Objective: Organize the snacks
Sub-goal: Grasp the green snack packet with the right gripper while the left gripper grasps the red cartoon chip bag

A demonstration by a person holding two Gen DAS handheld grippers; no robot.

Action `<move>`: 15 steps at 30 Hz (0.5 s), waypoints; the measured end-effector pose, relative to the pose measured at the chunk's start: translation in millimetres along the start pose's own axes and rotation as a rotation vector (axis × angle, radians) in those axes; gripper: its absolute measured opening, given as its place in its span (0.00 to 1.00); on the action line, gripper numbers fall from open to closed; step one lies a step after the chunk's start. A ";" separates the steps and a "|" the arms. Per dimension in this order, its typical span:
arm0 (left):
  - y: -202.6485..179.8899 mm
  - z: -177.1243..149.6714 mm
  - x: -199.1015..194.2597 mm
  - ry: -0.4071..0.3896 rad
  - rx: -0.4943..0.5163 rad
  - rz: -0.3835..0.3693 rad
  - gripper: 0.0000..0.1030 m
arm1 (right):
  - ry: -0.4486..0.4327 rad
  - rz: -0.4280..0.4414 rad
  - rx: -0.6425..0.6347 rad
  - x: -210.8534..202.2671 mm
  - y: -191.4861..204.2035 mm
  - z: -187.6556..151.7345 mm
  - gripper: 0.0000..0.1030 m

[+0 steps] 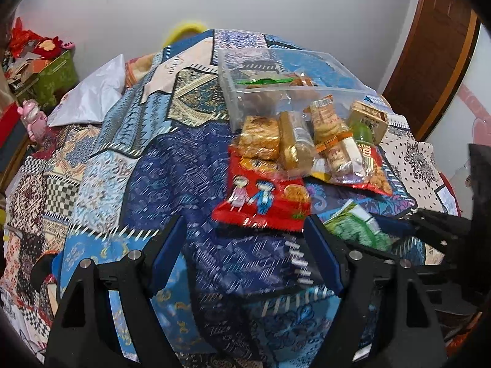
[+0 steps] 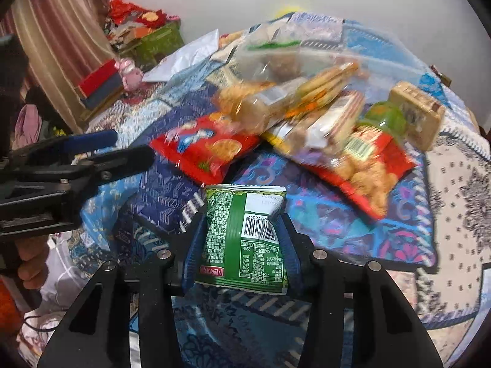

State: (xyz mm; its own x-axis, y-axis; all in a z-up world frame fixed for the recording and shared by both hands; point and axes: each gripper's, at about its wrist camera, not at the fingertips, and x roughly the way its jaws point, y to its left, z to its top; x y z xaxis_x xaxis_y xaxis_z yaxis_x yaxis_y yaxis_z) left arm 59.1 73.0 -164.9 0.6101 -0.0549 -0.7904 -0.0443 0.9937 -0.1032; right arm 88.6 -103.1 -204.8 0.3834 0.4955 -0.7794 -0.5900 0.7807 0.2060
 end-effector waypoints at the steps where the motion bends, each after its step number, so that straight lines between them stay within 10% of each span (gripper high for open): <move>1: -2.2 4.0 3.8 0.003 0.005 -0.005 0.76 | -0.010 -0.003 0.003 -3.0 -0.5 0.8 0.42; 15: -21.7 31.0 79.6 0.123 0.042 -0.024 0.81 | -0.091 -0.033 0.098 -35.5 -43.7 10.3 0.28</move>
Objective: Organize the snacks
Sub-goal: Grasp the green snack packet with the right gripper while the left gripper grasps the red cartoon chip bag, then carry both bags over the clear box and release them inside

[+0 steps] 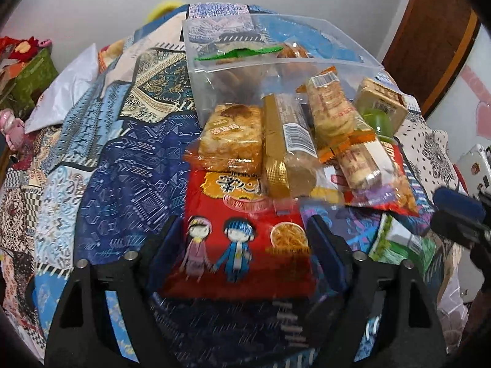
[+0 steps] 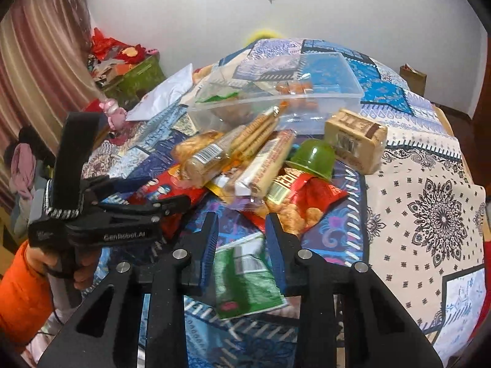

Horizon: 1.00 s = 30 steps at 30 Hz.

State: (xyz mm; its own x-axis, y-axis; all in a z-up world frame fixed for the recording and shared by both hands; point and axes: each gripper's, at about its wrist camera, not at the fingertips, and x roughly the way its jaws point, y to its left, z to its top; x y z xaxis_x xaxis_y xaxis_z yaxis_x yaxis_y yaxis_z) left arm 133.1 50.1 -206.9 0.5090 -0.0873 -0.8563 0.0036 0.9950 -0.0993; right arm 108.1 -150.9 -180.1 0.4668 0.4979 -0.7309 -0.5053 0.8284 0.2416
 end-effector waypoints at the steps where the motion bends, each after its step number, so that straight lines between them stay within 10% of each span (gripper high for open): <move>1: 0.4 1.4 4.6 0.007 -0.004 0.004 0.81 | 0.002 0.004 0.004 0.4 -1.4 1.4 0.28; 9: 3.0 -6.8 13.7 -0.012 -0.033 0.008 0.70 | 0.066 0.048 0.006 11.6 -0.5 -12.6 0.47; 30: 1.5 -45.4 -54.0 -0.072 -0.031 -0.051 0.66 | 0.132 -0.055 -0.154 42.3 16.1 -26.6 0.44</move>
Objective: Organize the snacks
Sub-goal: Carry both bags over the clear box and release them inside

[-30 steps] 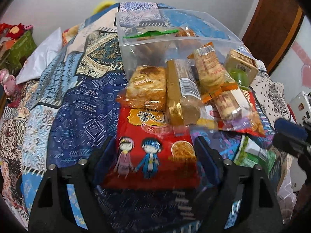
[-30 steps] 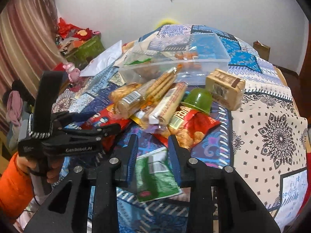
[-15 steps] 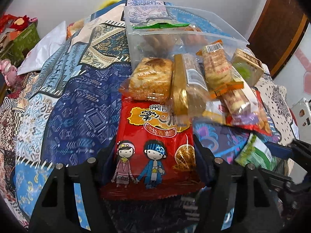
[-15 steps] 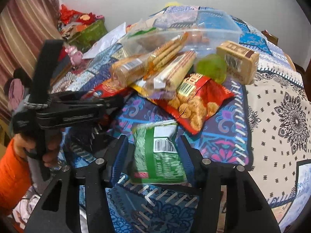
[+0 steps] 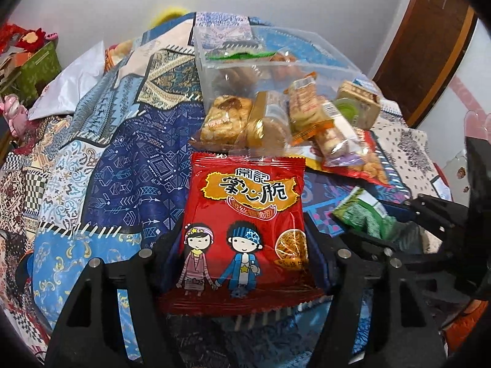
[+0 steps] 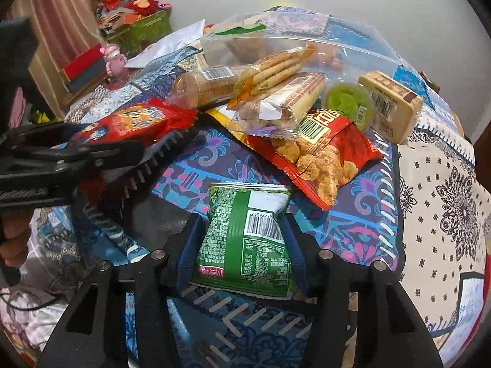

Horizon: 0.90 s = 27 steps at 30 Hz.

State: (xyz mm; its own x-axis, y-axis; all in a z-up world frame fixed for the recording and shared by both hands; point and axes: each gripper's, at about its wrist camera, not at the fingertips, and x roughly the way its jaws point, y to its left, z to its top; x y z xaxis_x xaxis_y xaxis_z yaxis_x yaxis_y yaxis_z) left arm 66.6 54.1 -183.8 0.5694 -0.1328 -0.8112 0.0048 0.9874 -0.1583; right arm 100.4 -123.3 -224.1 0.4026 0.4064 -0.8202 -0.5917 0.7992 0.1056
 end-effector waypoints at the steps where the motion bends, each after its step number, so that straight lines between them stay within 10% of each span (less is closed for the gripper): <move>1: -1.1 -1.7 -4.1 -0.008 -0.001 -0.003 0.66 | -0.005 0.000 0.009 -1.2 -0.5 1.1 0.43; 27: -11.2 81.2 -65.9 -0.302 0.014 -0.002 0.66 | -0.325 -0.010 0.078 -88.5 -34.2 77.7 0.41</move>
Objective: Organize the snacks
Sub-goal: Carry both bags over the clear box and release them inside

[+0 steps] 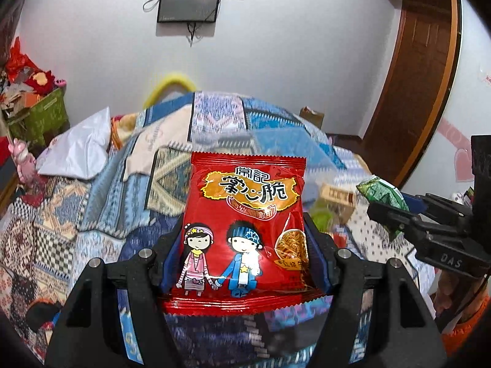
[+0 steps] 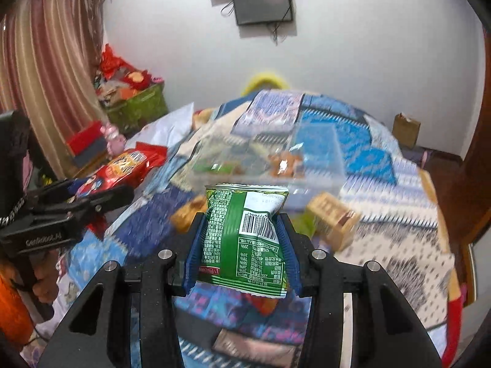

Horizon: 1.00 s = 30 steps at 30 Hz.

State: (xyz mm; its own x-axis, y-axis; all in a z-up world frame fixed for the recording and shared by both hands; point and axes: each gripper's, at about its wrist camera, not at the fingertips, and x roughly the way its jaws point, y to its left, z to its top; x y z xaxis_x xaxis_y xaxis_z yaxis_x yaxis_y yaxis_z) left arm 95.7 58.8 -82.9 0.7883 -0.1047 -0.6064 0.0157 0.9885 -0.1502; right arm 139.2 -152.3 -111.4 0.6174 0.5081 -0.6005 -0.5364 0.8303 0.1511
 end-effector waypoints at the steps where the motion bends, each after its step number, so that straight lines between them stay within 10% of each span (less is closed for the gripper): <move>1: -0.9 6.4 2.4 -0.009 0.003 0.001 0.66 | -0.010 -0.008 0.002 0.8 -3.9 5.2 0.41; 13: -7.4 62.4 50.3 -0.061 0.000 0.004 0.66 | -0.073 -0.057 0.037 28.6 -42.7 52.8 0.41; 30: -21.5 79.7 187.2 0.103 -0.042 -0.029 0.66 | 0.033 -0.090 0.062 117.1 -86.5 69.8 0.41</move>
State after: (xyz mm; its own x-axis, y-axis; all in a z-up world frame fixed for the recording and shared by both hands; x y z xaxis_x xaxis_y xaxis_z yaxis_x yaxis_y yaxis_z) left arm 291.9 26.6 -131.0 0.7201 -0.1459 -0.6784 0.0099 0.9797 -0.2001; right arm 298.1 -148.6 -140.1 0.6417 0.4240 -0.6391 -0.4424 0.8853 0.1431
